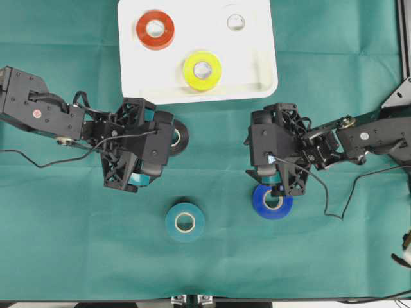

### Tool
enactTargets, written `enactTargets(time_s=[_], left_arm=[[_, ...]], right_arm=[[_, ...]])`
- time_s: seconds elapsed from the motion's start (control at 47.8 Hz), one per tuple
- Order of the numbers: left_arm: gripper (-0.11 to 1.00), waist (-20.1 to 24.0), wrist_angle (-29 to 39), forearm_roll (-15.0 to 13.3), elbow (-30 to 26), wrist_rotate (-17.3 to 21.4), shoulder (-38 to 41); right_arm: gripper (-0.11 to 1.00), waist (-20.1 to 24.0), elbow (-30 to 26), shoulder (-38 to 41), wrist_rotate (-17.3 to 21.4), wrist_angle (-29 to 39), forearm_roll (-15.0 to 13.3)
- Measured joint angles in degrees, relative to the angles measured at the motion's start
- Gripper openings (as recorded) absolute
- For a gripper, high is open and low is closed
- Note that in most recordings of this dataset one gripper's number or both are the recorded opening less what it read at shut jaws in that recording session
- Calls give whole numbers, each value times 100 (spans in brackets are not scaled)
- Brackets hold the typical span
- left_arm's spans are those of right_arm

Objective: Put the tape alternately from left to right into the white case.
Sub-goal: 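Move the left gripper over the black tape roll and lower into its hole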

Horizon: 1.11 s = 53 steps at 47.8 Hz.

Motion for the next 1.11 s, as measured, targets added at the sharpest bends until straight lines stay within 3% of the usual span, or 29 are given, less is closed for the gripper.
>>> enactTargets(time_s=[1.108], left_arm=[[68,211,-141,0,-97,35,554]], right_arm=[[79,-9,0,9,0,-176,0]])
